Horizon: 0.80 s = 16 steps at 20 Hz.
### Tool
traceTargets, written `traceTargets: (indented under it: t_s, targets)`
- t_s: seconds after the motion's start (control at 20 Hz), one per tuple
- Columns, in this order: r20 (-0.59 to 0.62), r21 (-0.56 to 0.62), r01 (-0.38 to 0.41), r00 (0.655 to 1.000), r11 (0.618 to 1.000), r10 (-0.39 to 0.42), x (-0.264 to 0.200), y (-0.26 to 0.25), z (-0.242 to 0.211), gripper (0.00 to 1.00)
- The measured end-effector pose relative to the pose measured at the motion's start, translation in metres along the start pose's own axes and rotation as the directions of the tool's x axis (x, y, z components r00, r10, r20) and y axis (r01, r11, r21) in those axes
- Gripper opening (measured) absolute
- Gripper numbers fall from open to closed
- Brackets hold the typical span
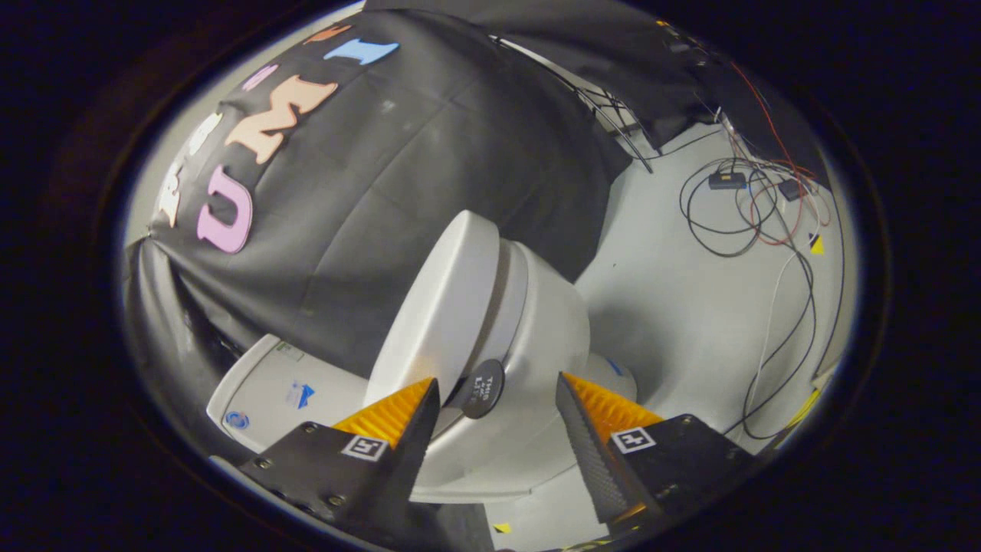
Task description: Open the toilet lid.
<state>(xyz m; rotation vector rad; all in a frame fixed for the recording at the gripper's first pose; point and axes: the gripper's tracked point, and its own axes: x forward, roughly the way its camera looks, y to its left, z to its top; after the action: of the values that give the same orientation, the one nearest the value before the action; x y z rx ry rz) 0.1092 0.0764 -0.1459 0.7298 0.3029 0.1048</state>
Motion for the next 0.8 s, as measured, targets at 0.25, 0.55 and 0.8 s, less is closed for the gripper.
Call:
traceTargets:
  t_s: [0.25, 0.55, 0.8]
  targets:
    - [-0.03, 0.1, -0.027, 0.999, 0.995, 0.03, 0.016, 0.005, -0.005, 0.65]
    - [-0.037, 0.17, -0.051, 0.998, 0.984, 0.058, 0.019, 0.004, -0.007, 0.21]
    - [-0.043, 0.185, -0.025, 0.999, 0.982, 0.033, 0.022, 0.006, -0.005, 0.21]
